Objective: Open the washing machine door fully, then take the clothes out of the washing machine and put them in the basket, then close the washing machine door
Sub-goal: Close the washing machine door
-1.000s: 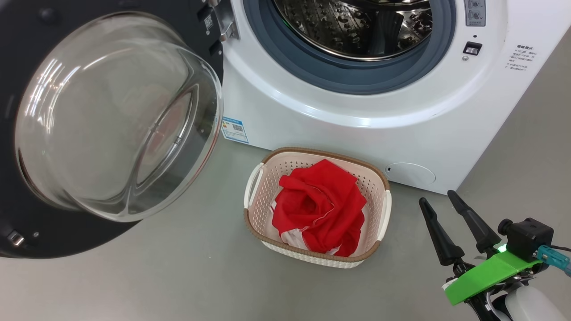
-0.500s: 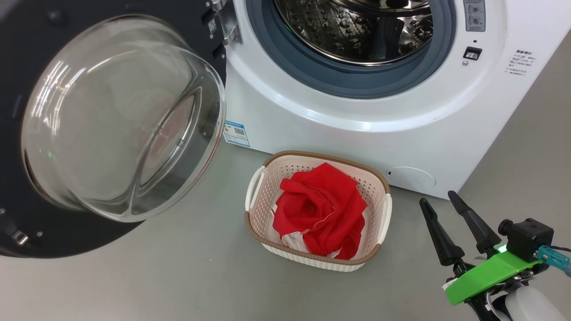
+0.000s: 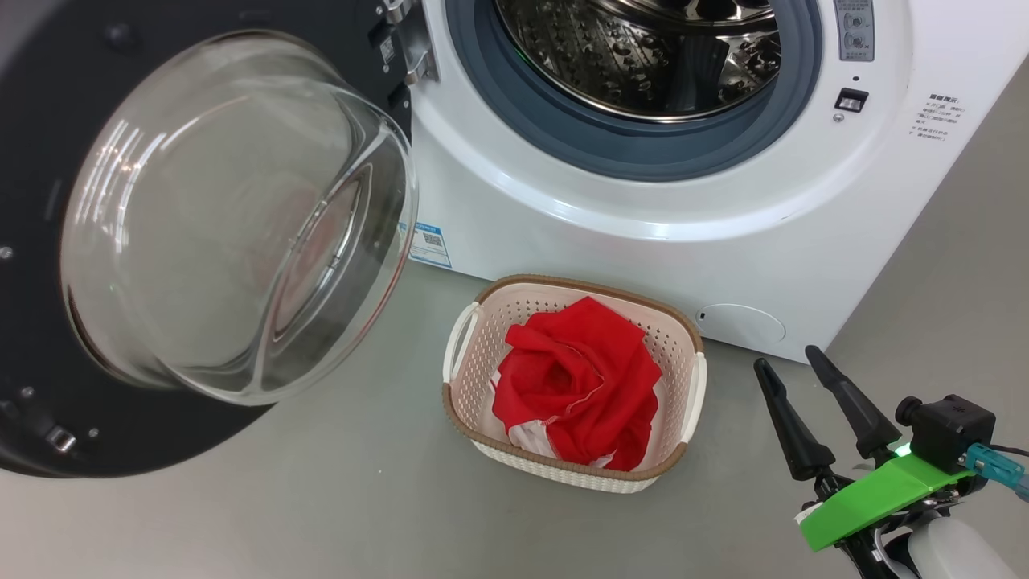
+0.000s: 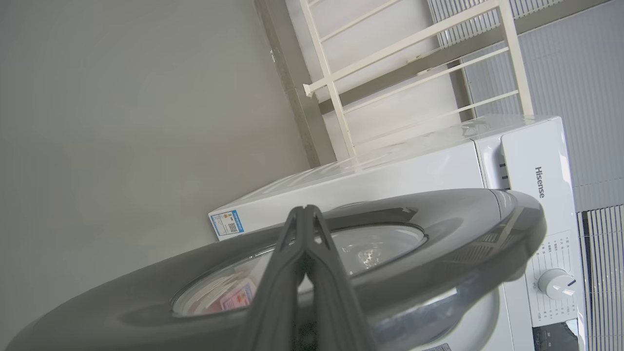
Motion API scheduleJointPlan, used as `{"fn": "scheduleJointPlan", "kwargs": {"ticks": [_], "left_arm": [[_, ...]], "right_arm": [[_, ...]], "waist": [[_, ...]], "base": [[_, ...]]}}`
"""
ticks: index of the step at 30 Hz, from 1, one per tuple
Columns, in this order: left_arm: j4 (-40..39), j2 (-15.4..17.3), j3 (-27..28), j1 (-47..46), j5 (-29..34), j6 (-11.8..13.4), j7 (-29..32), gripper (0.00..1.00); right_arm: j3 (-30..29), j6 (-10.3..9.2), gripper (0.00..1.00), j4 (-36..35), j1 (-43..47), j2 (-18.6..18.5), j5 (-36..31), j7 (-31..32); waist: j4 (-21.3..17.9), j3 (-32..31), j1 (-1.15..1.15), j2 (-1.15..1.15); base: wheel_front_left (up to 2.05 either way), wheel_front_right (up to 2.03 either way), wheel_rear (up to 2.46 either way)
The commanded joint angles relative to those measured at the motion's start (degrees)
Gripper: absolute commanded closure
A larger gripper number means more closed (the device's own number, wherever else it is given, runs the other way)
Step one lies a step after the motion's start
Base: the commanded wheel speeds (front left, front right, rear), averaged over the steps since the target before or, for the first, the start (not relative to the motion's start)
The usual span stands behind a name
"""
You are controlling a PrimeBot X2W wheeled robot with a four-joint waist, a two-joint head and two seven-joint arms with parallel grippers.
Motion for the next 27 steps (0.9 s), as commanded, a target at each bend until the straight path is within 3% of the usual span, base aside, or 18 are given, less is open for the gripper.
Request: {"fn": "scheduleJointPlan", "kwargs": {"ticks": [1,13,27], "left_arm": [[-2.47,2.9,0.29,0.81,-0.4,0.61,1.72,1.0],[-13.01,0.31,-2.17,4.83,-2.73,1.84,9.11,1.0],[-26.94,-4.71,-4.95,8.48,-6.43,6.29,15.2,1.0]], "right_arm": [[0.82,0.09,0.0,-1.17,-0.96,-0.28,0.51,-0.28],[0.55,0.09,0.0,-0.96,-0.03,0.56,0.48,-0.28],[0.67,0.09,0.0,-0.99,1.0,1.24,0.39,-0.28]], "waist": [[-0.02,-0.15,0.0,0.0],[-0.01,-1.92,0.0,0.0],[-1.68,-3.69,0.0,0.0]], "base": [[0.0,0.0,0.0],[0.0,0.0,0.0],[0.0,0.0,0.0]]}}
